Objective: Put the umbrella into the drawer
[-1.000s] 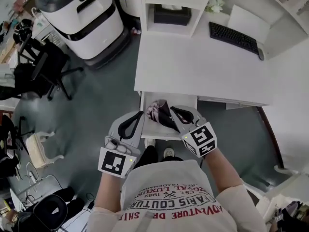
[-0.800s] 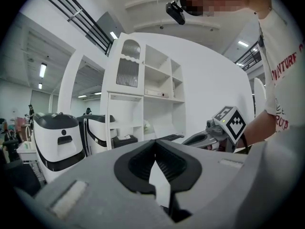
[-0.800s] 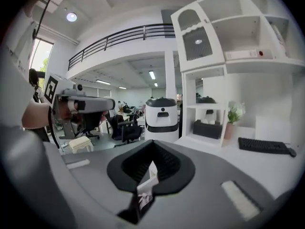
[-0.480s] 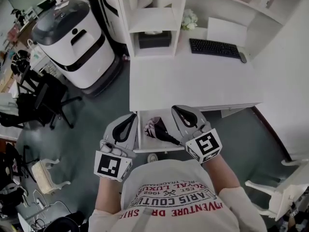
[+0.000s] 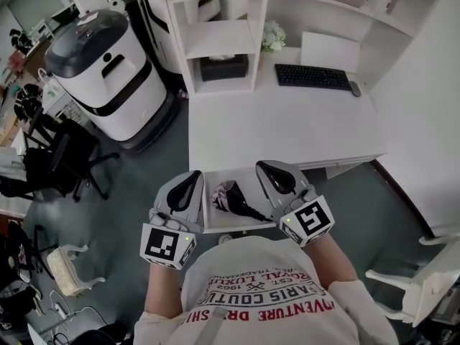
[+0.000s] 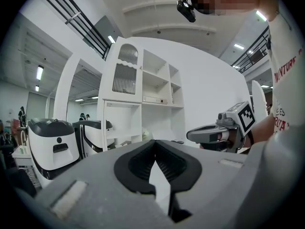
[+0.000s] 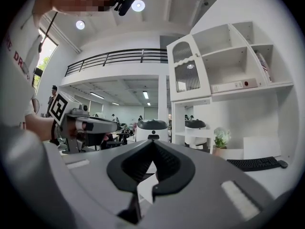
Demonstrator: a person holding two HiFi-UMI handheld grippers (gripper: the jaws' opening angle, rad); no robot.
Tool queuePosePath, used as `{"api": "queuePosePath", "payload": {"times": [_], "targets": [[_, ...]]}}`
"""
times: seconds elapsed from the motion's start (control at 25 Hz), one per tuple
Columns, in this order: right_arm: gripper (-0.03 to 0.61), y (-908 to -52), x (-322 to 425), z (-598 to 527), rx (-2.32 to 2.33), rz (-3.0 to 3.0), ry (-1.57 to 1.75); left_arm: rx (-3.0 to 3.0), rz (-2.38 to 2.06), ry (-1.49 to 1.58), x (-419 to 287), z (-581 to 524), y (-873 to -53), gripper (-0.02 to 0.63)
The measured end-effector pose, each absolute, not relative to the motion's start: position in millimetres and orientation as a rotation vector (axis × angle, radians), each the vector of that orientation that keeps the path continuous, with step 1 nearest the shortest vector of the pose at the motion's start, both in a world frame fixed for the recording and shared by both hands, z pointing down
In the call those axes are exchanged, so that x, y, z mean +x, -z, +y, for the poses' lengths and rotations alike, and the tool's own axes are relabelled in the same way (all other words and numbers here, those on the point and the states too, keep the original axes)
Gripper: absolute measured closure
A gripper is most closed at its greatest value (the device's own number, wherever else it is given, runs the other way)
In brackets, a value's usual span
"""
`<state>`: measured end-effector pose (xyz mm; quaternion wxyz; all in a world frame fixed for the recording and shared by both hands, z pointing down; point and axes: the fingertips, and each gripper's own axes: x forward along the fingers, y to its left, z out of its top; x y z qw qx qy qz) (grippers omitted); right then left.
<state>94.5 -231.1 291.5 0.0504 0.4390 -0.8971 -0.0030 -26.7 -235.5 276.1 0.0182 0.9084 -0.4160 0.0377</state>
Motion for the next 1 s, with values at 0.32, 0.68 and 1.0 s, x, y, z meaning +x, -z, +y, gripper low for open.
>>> {"api": "queuePosePath", "payload": {"times": [0.32, 0.68, 1.0], "targets": [[0.578, -292.4, 98.5, -226.7, 1.313, -2.747, -0.01, 2.813, -1.321, -0.105, -23.7, -231.4, -268.5, 0.61], [0.578, -294.3, 103.6, -218.1, 1.333, -2.725, -0.01, 2.794, -1.332, -0.116, -17.9, -223.2, -275.0, 0.609], [0.578, -296.4, 108.2, -208.4, 1.336, -2.719, -0.003, 2.772, -1.313, -0.12, -14.0, -211.0, -276.4, 0.611]]}}
